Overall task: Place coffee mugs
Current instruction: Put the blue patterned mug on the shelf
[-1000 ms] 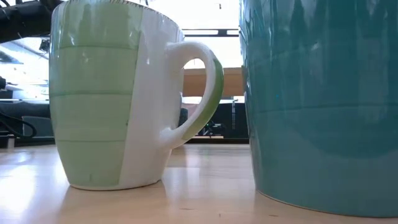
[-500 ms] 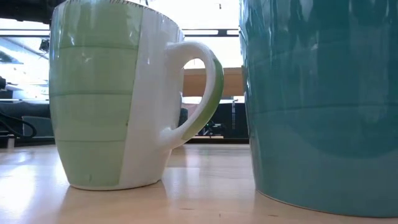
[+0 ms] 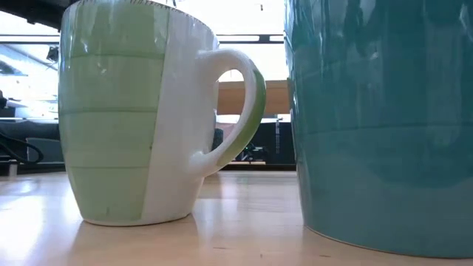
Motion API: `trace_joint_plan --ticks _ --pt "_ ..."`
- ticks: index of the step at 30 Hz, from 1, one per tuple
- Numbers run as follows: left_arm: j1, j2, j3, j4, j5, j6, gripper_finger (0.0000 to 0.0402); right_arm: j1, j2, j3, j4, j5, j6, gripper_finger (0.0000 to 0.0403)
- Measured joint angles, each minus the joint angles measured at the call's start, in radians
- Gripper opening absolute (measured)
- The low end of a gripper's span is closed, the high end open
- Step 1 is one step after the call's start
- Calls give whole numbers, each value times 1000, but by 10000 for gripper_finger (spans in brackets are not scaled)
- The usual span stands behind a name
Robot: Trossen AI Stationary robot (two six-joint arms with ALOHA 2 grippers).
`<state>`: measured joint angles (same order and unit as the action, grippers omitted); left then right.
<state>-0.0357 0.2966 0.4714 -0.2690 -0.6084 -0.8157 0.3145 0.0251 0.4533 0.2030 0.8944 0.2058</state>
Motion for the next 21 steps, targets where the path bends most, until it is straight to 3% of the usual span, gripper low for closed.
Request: trace_joint_plan --ticks 6,14,21 --pt "0 169 129 -176 10 -68 89 0 0 102 -330 -51 167 86" --pt "36 420 396 -604 39 -64 91 0 22 105 -359 -98 169 86" --pt "242 583 524 -715 285 70 92 0 138 105 -332 -111 180 86"
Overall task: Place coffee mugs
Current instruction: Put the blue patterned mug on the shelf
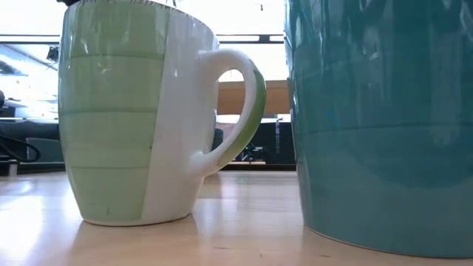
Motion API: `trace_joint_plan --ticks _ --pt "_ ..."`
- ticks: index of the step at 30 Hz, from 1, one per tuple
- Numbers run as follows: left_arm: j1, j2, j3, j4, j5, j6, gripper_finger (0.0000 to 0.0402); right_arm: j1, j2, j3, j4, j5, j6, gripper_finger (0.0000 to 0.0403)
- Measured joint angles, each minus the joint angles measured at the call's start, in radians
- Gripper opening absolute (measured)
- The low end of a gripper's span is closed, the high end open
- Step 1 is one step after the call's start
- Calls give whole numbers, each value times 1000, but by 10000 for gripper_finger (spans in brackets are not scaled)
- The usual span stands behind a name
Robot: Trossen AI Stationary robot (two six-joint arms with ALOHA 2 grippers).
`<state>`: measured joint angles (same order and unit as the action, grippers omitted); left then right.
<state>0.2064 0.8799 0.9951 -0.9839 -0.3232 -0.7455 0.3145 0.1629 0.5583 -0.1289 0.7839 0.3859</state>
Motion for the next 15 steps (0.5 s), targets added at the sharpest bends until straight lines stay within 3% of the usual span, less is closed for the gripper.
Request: trace_joint_plan --ticks 8,15 --pt "282 144 21 -13 281 190 92 0 147 92 -5 -39 -21 86" --pt "374 284 21 -47 317 346 103 0 281 239 -101 -78 -40 86"
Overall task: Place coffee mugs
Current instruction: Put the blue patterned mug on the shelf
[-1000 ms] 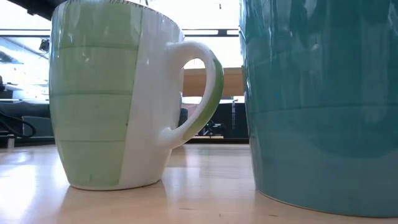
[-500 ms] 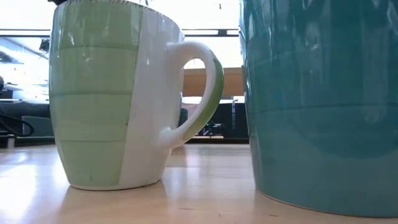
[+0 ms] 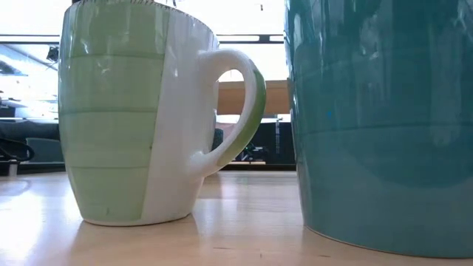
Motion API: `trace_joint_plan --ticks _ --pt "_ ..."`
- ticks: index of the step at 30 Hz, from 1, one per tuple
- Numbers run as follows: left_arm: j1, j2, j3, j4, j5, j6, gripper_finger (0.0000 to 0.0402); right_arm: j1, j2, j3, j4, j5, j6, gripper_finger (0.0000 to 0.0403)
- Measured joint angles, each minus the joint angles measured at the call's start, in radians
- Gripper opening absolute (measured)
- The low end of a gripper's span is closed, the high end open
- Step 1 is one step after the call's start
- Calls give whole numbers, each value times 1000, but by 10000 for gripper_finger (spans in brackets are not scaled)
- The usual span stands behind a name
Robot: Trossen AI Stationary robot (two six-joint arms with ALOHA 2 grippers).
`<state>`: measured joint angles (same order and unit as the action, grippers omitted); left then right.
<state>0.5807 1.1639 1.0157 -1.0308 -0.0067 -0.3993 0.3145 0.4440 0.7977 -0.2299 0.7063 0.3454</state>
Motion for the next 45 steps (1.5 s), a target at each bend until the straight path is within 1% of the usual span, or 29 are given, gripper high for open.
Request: trace_joint_plan --ticks 3,7,10,13,21,28,30,33,37,43,44,45 --pt "8 54 0 -16 -6 63 129 0 57 58 -38 -26 -1 86" --pt "12 102 0 -41 -75 122 169 -1 125 113 -70 -47 -3 86" --pt "12 115 1 -42 -112 185 186 -1 161 133 -73 -50 -8 86" --pt "11 126 1 -45 -149 246 189 -1 185 138 -72 -54 -8 86" --pt "12 211 1 -47 -153 381 177 -2 222 138 -54 -73 1 86" --pt "12 299 1 -62 -155 412 175 -1 226 138 -31 -84 3 86" --pt "12 318 1 -68 -155 412 170 -1 226 138 -26 -86 3 86" --pt "12 335 1 -72 -158 413 151 -2 226 138 -25 -98 3 86" --pt "11 343 1 -77 -157 425 110 -2 226 138 -25 -98 3 86" --pt "10 343 1 -114 -146 434 35 -2 226 138 -17 -98 1 86" --pt "10 342 0 -133 -137 437 26 -2 226 138 -17 -98 0 86" --pt "11 339 0 -148 -121 438 24 -2 226 138 -17 -98 0 86"
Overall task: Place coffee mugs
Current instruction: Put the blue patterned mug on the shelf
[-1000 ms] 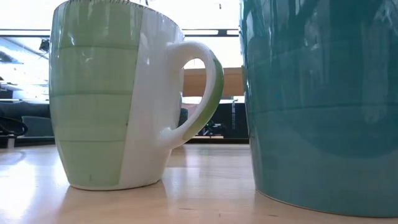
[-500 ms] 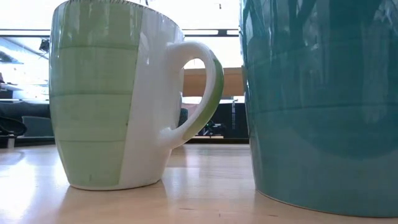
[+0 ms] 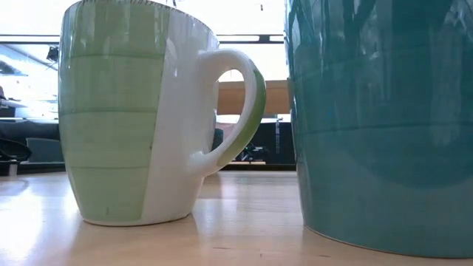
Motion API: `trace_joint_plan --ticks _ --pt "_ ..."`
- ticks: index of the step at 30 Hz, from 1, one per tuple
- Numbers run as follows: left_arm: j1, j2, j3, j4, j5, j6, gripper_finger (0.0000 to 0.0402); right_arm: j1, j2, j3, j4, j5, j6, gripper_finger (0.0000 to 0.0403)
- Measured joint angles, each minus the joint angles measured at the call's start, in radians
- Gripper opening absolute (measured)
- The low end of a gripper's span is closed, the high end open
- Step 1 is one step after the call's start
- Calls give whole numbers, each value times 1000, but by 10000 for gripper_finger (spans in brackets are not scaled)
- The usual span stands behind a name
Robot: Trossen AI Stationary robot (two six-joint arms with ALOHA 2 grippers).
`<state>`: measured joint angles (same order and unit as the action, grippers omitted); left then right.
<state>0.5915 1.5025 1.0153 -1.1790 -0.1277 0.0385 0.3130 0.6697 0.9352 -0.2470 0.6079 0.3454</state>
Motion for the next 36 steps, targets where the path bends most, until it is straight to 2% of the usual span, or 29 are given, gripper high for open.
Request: trace_joint_plan --ticks 7,17,28,33,36 --pt "-3 -12 93 -133 6 26 24 -10 0 0 4 0 -5 86" --pt "-7 -14 464 -371 1 -67 24 -11 0 0 6 -8 -14 86" --pt "-154 -14 830 -311 -99 -155 28 -11 0 0 6 -27 -27 86" --pt "-282 -13 869 -203 -63 -166 28 -11 0 0 6 -33 -27 86" --pt "-366 4 869 -193 -45 -198 28 -11 0 0 6 -40 -27 86"
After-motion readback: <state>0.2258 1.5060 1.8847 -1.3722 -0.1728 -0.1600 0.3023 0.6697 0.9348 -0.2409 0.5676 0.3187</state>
